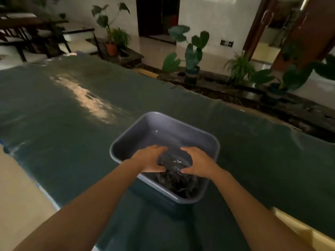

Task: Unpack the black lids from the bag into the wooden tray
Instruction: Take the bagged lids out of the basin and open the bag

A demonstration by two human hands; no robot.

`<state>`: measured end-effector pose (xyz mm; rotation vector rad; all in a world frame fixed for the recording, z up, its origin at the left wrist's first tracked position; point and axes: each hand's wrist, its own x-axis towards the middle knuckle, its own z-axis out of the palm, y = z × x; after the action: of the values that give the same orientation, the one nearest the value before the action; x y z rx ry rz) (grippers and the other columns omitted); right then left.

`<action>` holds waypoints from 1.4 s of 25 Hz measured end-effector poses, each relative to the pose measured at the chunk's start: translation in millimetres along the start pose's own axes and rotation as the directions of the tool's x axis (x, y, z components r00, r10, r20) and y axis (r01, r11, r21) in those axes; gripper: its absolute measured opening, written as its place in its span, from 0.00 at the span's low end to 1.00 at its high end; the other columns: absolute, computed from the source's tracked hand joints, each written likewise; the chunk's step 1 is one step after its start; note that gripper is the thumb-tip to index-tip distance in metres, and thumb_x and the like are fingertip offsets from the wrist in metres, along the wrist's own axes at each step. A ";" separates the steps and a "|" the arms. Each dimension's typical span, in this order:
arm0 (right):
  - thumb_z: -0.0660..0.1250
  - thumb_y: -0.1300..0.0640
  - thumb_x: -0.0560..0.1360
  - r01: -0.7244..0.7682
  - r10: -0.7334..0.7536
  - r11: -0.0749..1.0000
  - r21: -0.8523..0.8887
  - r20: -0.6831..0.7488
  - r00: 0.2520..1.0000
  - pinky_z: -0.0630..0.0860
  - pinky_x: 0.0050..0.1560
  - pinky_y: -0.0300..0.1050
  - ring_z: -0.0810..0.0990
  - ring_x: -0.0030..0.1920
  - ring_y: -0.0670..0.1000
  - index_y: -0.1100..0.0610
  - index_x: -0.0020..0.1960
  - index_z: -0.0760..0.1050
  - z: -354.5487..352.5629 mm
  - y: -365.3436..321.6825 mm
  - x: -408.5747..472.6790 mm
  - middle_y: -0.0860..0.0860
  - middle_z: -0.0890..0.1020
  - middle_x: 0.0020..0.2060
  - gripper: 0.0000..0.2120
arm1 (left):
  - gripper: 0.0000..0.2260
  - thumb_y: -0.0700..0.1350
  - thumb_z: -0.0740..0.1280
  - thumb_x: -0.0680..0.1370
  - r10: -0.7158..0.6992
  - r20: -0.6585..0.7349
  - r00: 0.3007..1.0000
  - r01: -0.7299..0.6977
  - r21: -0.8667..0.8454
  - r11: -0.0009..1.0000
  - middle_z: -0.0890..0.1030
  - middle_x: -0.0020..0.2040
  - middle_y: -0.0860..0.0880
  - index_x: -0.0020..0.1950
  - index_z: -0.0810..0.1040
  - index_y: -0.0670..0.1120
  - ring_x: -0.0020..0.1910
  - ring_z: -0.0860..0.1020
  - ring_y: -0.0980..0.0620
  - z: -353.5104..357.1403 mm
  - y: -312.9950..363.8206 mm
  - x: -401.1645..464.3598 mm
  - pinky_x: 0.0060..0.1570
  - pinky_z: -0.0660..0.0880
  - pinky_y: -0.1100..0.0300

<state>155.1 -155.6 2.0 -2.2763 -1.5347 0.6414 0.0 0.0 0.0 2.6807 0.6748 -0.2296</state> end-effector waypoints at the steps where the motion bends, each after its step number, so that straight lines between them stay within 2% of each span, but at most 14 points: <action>1: 0.75 0.47 0.64 -0.034 0.035 0.999 -0.016 0.032 0.999 0.66 0.68 0.50 0.65 0.69 0.53 0.50 0.72 0.60 7.7 2.9 3.0 0.52 0.68 0.70 0.41 | 0.38 0.57 0.71 0.66 0.046 0.047 0.998 -0.046 -0.007 0.999 0.68 0.70 0.49 0.72 0.58 0.57 0.67 0.69 0.46 5.4 1.3 7.4 0.62 0.70 0.49; 3: 0.75 0.46 0.62 -0.105 0.107 0.994 -0.029 0.082 0.991 0.69 0.65 0.53 0.67 0.66 0.55 0.48 0.71 0.61 24.9 9.8 3.8 0.53 0.69 0.67 0.41 | 0.37 0.53 0.72 0.65 0.130 0.135 0.982 -0.123 -0.060 0.991 0.68 0.69 0.49 0.71 0.59 0.58 0.66 0.69 0.45 23.7 6.5 20.7 0.62 0.71 0.48; 5: 0.74 0.47 0.63 -0.158 0.162 0.986 -0.048 0.121 0.979 0.70 0.64 0.54 0.67 0.66 0.56 0.47 0.71 0.61 43.9 16.4 1.7 0.53 0.69 0.66 0.40 | 0.36 0.50 0.71 0.68 0.193 0.209 0.959 -0.179 -0.085 0.980 0.63 0.72 0.45 0.72 0.59 0.56 0.70 0.62 0.43 43.6 10.6 30.7 0.66 0.67 0.43; 8: 0.72 0.53 0.66 -0.186 0.189 0.980 -0.070 0.039 0.981 0.70 0.64 0.55 0.66 0.66 0.57 0.48 0.70 0.61 59.4 18.9 3.8 0.54 0.68 0.66 0.36 | 0.33 0.47 0.68 0.73 0.206 0.204 0.957 -0.204 -0.033 0.979 0.50 0.77 0.44 0.74 0.56 0.54 0.76 0.45 0.41 59.6 1.6 39.3 0.67 0.62 0.35; 11: 0.71 0.56 0.68 -0.215 0.214 0.974 -0.073 -0.025 0.977 0.69 0.64 0.53 0.66 0.66 0.57 0.49 0.70 0.62 62.6 17.9 6.2 0.53 0.70 0.66 0.34 | 0.33 0.40 0.66 0.74 0.190 0.192 0.963 -0.191 -0.016 0.981 0.43 0.78 0.45 0.74 0.53 0.56 0.75 0.39 0.41 68.2 -1.8 42.4 0.64 0.64 0.34; 14: 0.72 0.54 0.67 -0.306 0.304 0.951 -0.048 -0.046 0.952 0.67 0.66 0.51 0.65 0.68 0.57 0.54 0.71 0.61 63.0 17.8 8.6 0.55 0.69 0.67 0.35 | 0.32 0.38 0.65 0.73 0.216 0.135 0.967 -0.218 -0.002 0.976 0.49 0.76 0.41 0.73 0.56 0.54 0.74 0.43 0.38 70.0 -0.7 47.4 0.64 0.67 0.38; 17: 0.73 0.51 0.66 -0.397 0.398 0.914 -0.086 -0.006 0.917 0.65 0.69 0.55 0.62 0.70 0.61 0.57 0.71 0.61 65.0 15.6 15.5 0.61 0.65 0.69 0.37 | 0.32 0.38 0.66 0.72 0.215 0.096 0.972 -0.219 0.031 0.975 0.52 0.75 0.40 0.72 0.57 0.53 0.73 0.47 0.38 72.3 -1.8 53.8 0.62 0.70 0.41; 19: 0.74 0.52 0.65 -0.410 0.413 0.910 -0.064 0.053 0.909 0.69 0.65 0.55 0.68 0.65 0.62 0.56 0.71 0.60 63.3 14.6 18.6 0.62 0.69 0.65 0.39 | 0.33 0.39 0.67 0.73 0.204 0.122 0.971 -0.208 0.019 0.978 0.49 0.76 0.40 0.73 0.56 0.54 0.74 0.46 0.37 73.1 -4.3 55.8 0.65 0.68 0.40; 21: 0.74 0.54 0.65 -0.402 0.402 0.915 -0.009 0.069 0.913 0.71 0.63 0.54 0.72 0.62 0.62 0.55 0.70 0.62 59.1 13.5 17.2 0.61 0.72 0.62 0.38 | 0.34 0.41 0.69 0.72 0.200 0.134 0.971 -0.197 -0.030 0.980 0.50 0.76 0.41 0.73 0.57 0.54 0.74 0.51 0.36 71.8 -7.8 56.4 0.67 0.65 0.40; 26: 0.75 0.54 0.65 -0.309 0.309 0.948 0.074 0.007 0.951 0.69 0.61 0.45 0.74 0.60 0.56 0.55 0.65 0.72 27.1 6.4 7.0 0.57 0.76 0.61 0.30 | 0.32 0.45 0.75 0.66 0.172 0.033 0.984 -0.160 -0.236 0.958 0.64 0.69 0.43 0.69 0.68 0.53 0.66 0.66 0.41 49.0 -17.0 44.0 0.67 0.67 0.48; 31: 0.76 0.54 0.64 -0.225 0.229 0.973 0.043 -0.186 0.955 0.69 0.59 0.42 0.76 0.59 0.52 0.55 0.63 0.75 -42.8 -9.8 -25.2 0.54 0.79 0.59 0.28 | 0.32 0.47 0.76 0.65 0.200 -0.186 0.962 -0.249 -0.293 0.923 0.68 0.64 0.46 0.67 0.70 0.53 0.62 0.69 0.46 0.4 21.8 23.7 0.63 0.67 0.58; 35: 0.76 0.51 0.63 -0.238 0.247 0.969 0.066 -0.301 0.921 0.66 0.55 0.36 0.75 0.55 0.45 0.49 0.61 0.75 -80.8 -0.4 -109.2 0.46 0.78 0.56 0.27 | 0.33 0.53 0.74 0.64 0.306 -0.251 0.918 -0.363 -0.226 0.904 0.66 0.67 0.48 0.67 0.67 0.57 0.64 0.68 0.47 -18.8 93.0 -9.6 0.64 0.70 0.51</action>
<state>162.5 -258.0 90.9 -2.4285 -1.1036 0.3415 38.0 -72.9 48.3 2.5198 0.2622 0.2263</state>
